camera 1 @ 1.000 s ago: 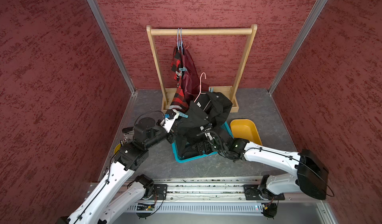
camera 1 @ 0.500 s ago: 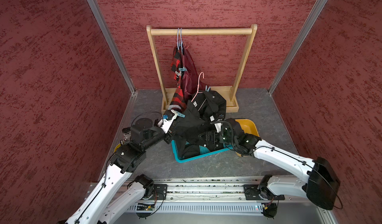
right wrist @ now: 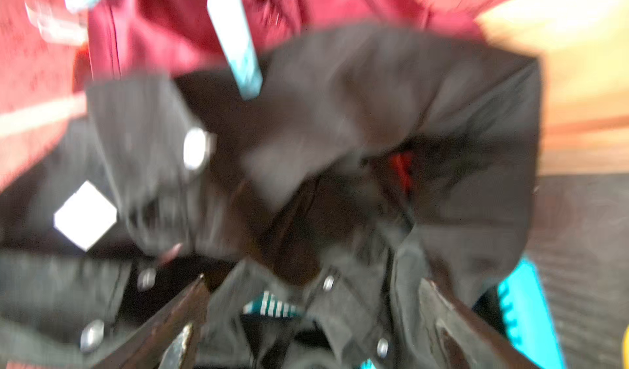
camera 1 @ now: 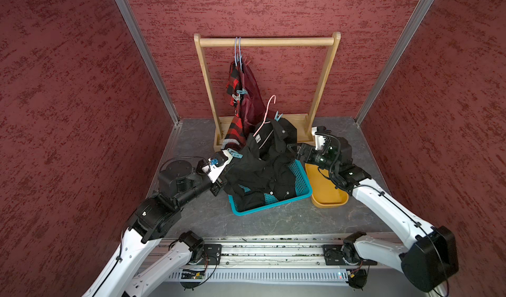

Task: Remove the clothespins securing long-sleeve shirts to the hanger
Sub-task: Place the long-sleeve shirt at the bin, then remove the clamp from the hanger.

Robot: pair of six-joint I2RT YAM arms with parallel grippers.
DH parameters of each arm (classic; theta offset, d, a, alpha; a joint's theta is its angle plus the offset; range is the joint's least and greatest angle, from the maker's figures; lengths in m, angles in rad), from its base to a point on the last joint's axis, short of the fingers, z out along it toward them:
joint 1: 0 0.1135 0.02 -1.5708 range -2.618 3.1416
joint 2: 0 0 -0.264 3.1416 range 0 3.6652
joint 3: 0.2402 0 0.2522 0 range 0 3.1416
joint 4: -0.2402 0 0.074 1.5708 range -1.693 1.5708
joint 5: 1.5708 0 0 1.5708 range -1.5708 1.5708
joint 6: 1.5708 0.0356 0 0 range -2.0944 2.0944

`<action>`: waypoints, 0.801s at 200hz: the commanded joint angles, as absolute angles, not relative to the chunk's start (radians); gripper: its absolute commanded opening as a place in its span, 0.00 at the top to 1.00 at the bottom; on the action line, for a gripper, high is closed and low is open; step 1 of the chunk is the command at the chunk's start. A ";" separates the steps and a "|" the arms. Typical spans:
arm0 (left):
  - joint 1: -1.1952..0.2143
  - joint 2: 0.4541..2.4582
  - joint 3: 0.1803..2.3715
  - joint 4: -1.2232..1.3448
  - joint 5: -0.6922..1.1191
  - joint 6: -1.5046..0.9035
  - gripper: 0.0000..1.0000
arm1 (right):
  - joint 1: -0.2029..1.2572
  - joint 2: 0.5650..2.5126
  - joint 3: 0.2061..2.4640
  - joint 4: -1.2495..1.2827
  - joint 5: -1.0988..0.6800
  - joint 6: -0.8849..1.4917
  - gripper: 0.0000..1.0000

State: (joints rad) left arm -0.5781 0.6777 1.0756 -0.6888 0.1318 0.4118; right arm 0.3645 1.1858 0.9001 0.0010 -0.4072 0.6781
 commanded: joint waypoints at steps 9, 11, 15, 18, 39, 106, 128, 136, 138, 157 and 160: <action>-0.624 0.680 1.123 -0.721 0.071 0.512 1.00 | 0.294 1.219 0.966 0.093 -0.375 0.792 0.01; -0.628 0.681 1.122 -0.723 0.065 0.517 1.00 | 0.290 1.220 0.967 0.093 -0.373 0.798 0.01; -0.637 0.686 1.122 -0.726 0.052 0.528 1.00 | 0.283 1.226 0.972 0.096 -0.369 0.810 0.01; -0.644 0.689 1.120 -0.729 0.046 0.536 1.00 | 0.277 1.229 0.974 0.100 -0.368 0.817 0.01; -0.716 0.713 1.098 -0.714 -0.015 0.565 1.00 | 0.257 1.253 1.011 0.078 -0.333 0.833 0.01; -1.006 0.794 0.905 -0.463 -0.250 0.593 1.00 | 0.189 1.300 1.044 -0.027 -0.334 0.840 0.20; -1.054 0.822 0.833 -0.389 -0.298 0.569 1.00 | 0.169 1.311 1.030 -0.067 -0.347 0.833 0.23; -1.075 0.833 0.811 -0.367 -0.327 0.562 1.00 | 0.163 1.314 1.019 -0.077 -0.357 0.834 0.24; -1.080 0.835 0.805 -0.362 -0.332 0.559 1.00 | 0.161 1.315 1.016 -0.081 -0.358 0.833 0.24; -1.120 0.849 0.759 -0.329 -0.364 0.541 1.00 | 0.146 1.313 0.990 -0.119 -0.360 0.818 0.26; -1.125 0.852 0.755 -0.325 -0.370 0.538 1.00 | 0.142 1.311 0.984 -0.122 -0.360 0.817 0.26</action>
